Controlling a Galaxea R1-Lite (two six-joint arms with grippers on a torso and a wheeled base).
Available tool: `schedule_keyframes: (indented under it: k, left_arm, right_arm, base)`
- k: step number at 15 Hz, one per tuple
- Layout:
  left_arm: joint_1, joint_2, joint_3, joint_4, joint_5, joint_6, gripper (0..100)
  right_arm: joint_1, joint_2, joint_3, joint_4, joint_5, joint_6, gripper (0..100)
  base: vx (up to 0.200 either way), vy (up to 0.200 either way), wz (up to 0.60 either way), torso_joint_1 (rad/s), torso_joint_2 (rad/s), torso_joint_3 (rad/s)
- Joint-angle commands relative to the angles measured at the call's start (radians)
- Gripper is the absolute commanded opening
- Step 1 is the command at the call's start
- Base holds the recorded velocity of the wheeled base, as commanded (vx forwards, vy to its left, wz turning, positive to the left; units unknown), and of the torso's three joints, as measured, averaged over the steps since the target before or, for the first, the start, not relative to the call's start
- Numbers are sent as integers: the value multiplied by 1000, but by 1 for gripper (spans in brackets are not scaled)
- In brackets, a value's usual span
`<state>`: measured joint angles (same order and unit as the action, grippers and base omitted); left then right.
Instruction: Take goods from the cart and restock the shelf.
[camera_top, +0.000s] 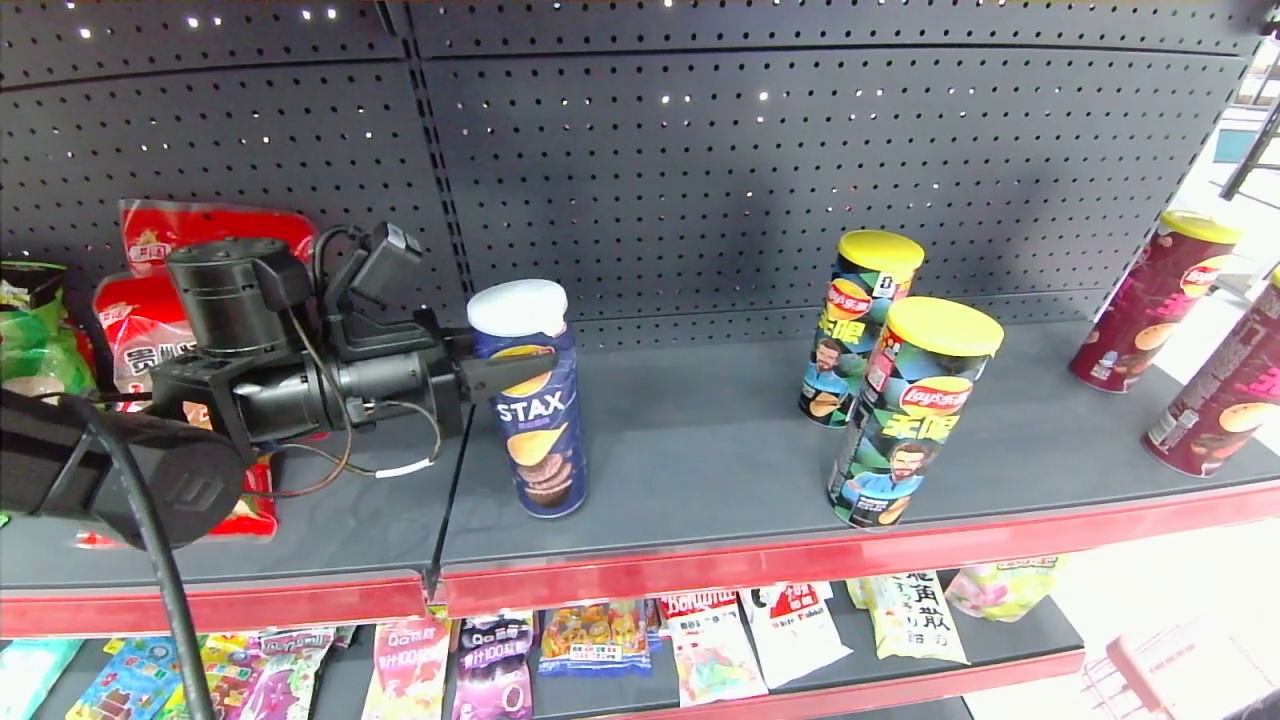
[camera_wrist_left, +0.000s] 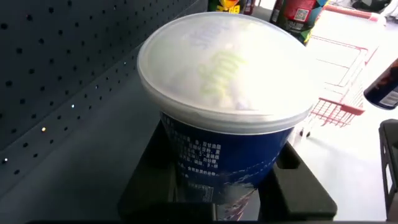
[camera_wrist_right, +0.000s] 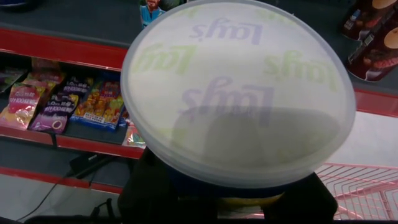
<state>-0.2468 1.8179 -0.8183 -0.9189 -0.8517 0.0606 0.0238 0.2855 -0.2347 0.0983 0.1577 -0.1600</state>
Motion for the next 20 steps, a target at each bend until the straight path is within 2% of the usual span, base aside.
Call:
schedule_keyframes:
  k: [1,7,17,20]
  left_arm:
    - [-6,-8,33,-9,8,4,0]
    - [-6,-12,126,-113,8,2,0]
    - [-8,-49,169,-117,6,-1,0]
    - [-17,-66,177,-117,6,-22,0]
  right_arm:
    - [1,0,0,0,0,0,0]
    - [1,0,2,0,0,0,0]
    - [1,1,3,0,0,0,0]
    - [1,0,5,0,0,0,0]
  base:
    - [0,0,0,0,0,0]
    - [0,0,0,0,0,0]
    - [0,0,0,0,0,0]
    - [0,0,0,0,0,0]
